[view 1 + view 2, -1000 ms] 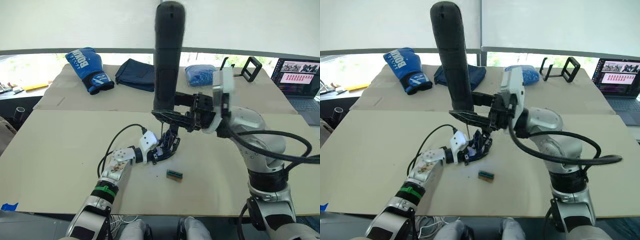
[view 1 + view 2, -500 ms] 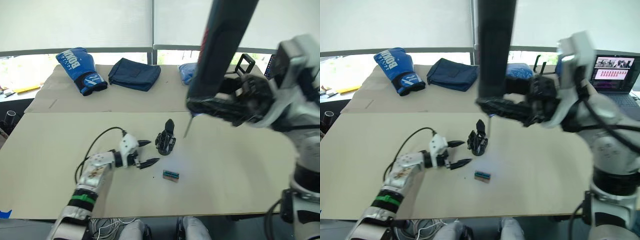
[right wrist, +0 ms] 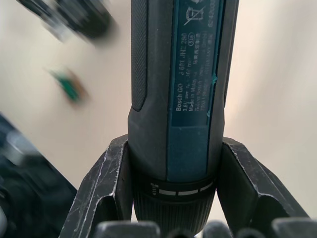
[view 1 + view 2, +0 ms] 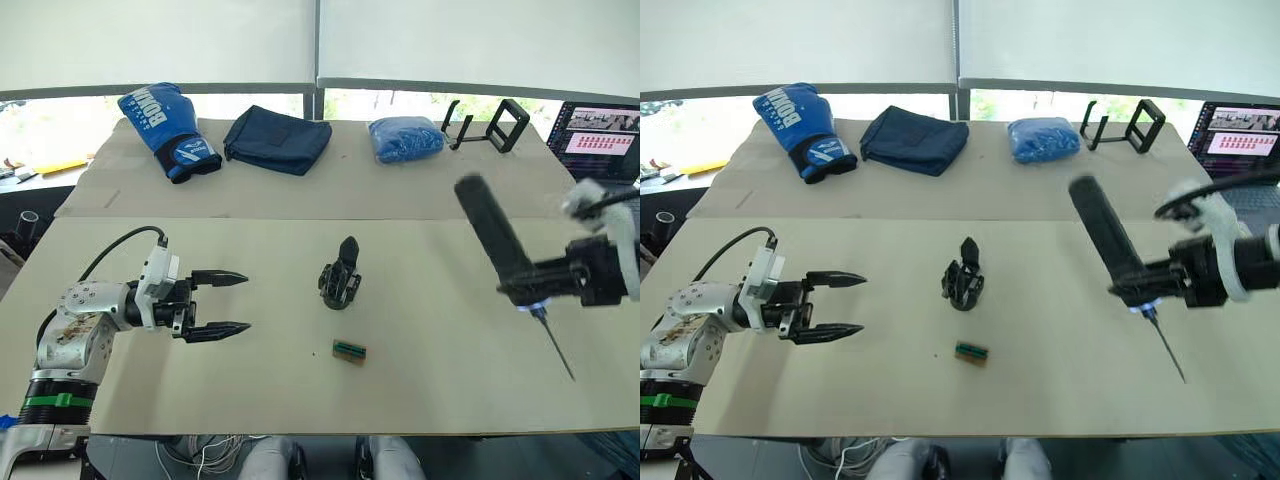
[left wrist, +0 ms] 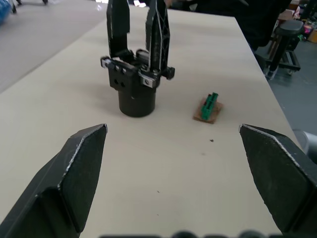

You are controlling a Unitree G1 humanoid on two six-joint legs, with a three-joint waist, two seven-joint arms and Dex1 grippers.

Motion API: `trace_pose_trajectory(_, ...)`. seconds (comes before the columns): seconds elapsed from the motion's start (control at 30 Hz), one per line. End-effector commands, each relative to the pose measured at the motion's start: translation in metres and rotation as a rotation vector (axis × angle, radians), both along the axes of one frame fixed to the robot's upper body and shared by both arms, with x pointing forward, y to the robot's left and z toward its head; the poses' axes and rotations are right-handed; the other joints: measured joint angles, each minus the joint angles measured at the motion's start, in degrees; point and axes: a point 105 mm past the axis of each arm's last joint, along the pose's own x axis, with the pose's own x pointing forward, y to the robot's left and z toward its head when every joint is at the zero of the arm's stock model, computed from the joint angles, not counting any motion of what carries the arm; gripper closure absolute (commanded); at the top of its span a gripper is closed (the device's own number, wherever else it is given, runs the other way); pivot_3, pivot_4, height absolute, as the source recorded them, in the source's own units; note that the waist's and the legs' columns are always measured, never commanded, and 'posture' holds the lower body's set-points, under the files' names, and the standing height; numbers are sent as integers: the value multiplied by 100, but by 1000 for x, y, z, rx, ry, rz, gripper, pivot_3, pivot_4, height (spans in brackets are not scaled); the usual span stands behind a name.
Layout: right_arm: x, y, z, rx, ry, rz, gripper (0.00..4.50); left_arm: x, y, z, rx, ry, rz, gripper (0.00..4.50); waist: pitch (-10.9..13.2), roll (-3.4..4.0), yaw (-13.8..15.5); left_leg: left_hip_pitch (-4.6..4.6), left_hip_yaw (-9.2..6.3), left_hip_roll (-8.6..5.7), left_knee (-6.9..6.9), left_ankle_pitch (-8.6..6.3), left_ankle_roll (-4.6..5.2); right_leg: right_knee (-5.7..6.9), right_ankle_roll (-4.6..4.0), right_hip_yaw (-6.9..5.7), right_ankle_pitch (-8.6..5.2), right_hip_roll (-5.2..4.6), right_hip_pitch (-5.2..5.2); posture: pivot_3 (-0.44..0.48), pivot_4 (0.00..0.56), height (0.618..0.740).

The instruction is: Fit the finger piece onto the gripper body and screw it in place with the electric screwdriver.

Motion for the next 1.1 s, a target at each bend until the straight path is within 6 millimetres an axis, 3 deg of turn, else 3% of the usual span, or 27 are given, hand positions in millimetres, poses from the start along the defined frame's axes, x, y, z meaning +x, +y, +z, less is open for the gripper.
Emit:
trace_pose_trajectory(0.03, 9, -25, -1, -104, -27, -41, 2567, -2, 3, 11, -13, -43, -11, 9, 1, 1, -19, 0, 4, -1, 0, 0, 0, -2, 2, 1, 2, 13, 0, 0, 150, 740)
trace_pose_trajectory(0.23, 29, -46, -26, -227, -15, -80, 2567, -8, -4, 9, -10, -39, -37, 9, 7, 12, -92, 11, 13, 4, 0, 7, -12, 1, 33, 20, -15, 38, 0, 0, 150, 740)
trace_pose_trajectory(0.47, 41, -57, -48, -268, 14, -87, 2567, -15, -15, 11, 2, -24, -65, 9, 12, 22, -82, 20, 17, 7, 1, 20, -28, 18, 28, 27, -13, 48, 0, 0, 150, 740)
trace_pose_trajectory(0.77, 49, -66, -58, -276, 7, -95, 2567, -9, -14, 12, -10, -28, -28, 9, 12, 25, -79, 25, 23, 6, 7, 25, -26, 32, 17, 31, -6, 49, 1, 0, 150, 740)
trace_pose_trajectory(0.8, 49, -67, -58, -274, 8, -98, 1540, -8, -14, 11, -5, -20, -25, 0, 12, 25, -79, 26, 24, 6, 7, 25, -26, 34, 17, 31, -6, 50, 1, 0, 150, 740)
trace_pose_trajectory(0.93, 49, -70, -55, -258, 0, -105, 168, -4, -13, 8, 12, 17, 2, 0, 11, 25, -80, 31, 27, 5, 12, 26, -26, 45, 17, 33, -7, 51, 4, 0, 150, 740)
trace_pose_trajectory(1.1, 44, -76, -34, -254, -39, -93, 20, 4, -8, 2, 59, 33, 73, 0, 11, 26, -78, 35, 27, 5, 16, 26, -26, 59, 18, 36, -7, 50, 4, 0, 150, 740)
